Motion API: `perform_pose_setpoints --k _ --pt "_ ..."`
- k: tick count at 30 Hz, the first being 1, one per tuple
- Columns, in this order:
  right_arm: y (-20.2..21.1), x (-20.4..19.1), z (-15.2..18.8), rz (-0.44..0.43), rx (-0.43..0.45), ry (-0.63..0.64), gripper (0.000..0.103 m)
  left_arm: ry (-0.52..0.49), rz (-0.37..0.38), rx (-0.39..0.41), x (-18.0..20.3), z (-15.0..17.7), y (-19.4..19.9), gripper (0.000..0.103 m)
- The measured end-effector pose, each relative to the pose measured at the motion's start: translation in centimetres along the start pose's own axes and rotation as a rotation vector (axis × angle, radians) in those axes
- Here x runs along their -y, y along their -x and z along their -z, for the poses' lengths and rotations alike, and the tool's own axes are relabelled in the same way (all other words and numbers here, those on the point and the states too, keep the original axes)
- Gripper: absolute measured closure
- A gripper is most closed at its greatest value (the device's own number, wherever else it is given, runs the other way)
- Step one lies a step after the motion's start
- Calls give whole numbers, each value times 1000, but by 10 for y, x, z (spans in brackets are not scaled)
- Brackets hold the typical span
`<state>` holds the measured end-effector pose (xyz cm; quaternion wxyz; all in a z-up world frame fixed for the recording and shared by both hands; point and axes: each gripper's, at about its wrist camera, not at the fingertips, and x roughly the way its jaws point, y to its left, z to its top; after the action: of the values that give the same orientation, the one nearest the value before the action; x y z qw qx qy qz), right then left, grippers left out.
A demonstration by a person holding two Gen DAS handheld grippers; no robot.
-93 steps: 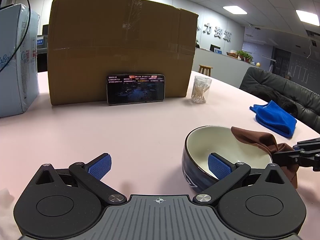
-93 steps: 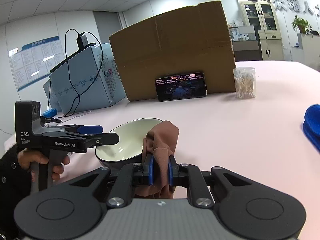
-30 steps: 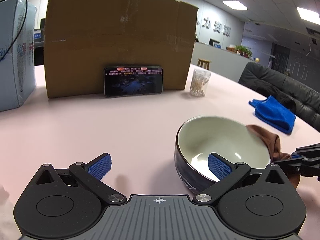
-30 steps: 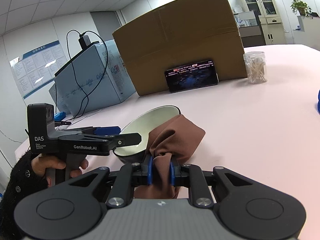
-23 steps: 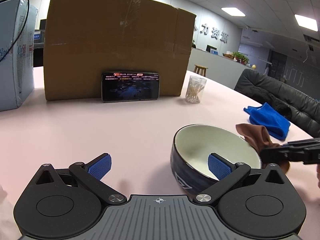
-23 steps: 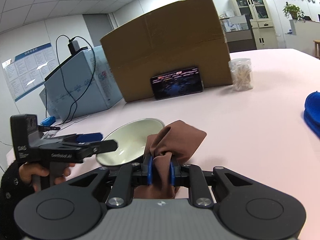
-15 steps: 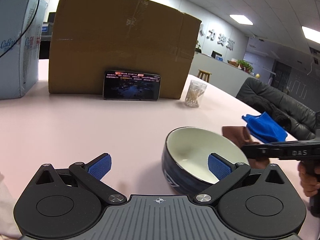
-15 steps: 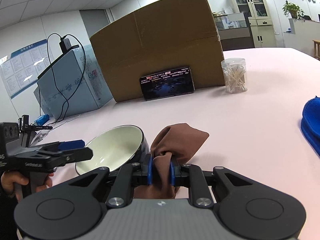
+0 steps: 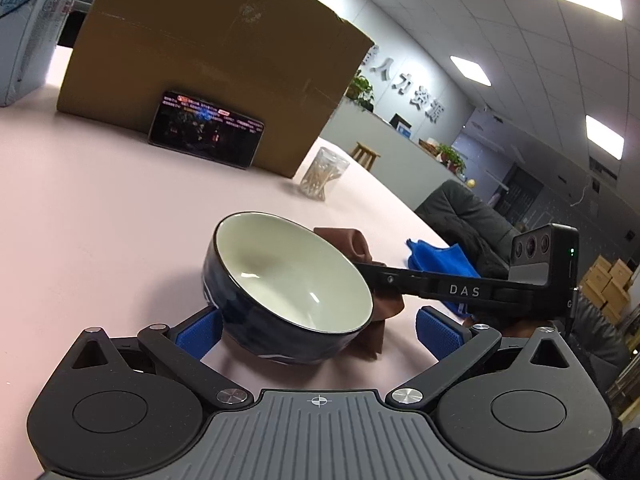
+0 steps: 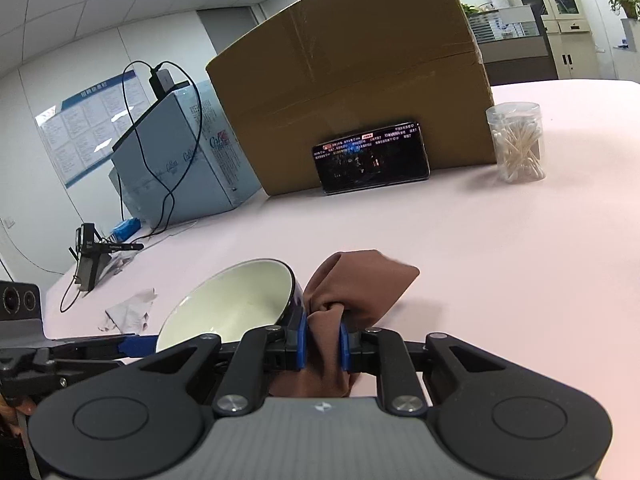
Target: Clean bowl
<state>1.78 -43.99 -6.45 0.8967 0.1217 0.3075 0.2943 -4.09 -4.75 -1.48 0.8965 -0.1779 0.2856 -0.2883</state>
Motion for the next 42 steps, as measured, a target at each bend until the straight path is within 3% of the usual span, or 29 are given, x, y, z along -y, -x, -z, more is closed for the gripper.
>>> perform_pose_setpoints --k 15,17,20,23,24,26,29,34,42 --pt "14 -19 19 -75 -12 36 85 -84 -29 -46 -15 -23 -15 0" --pt "13 -20 20 -84 -16 37 85 -158 -81 -18 -14 -27 -13 0" --pt "13 -19 21 -89 -16 28 85 -226 -230 17 -17 -34 -15 0" --pt "14 -18 22 -93 -15 23 85 -215 -268 -1 -24 -38 -24 1" --pt "14 -18 23 -94 -13 22 85 -220 -271 -8 -25 -38 -26 3" --pt "15 -18 24 -99 -11 20 85 -230 -274 -27 -27 -37 -32 20" --pt "18 -17 25 -111 -5 19 84 -241 -255 -34 -26 -38 -34 36" --pt "21 -19 27 -137 6 25 84 -280 -179 -47 -18 -42 -37 63" --pt "20 -27 30 -201 -6 61 84 -295 -139 -39 -17 -33 -39 66"
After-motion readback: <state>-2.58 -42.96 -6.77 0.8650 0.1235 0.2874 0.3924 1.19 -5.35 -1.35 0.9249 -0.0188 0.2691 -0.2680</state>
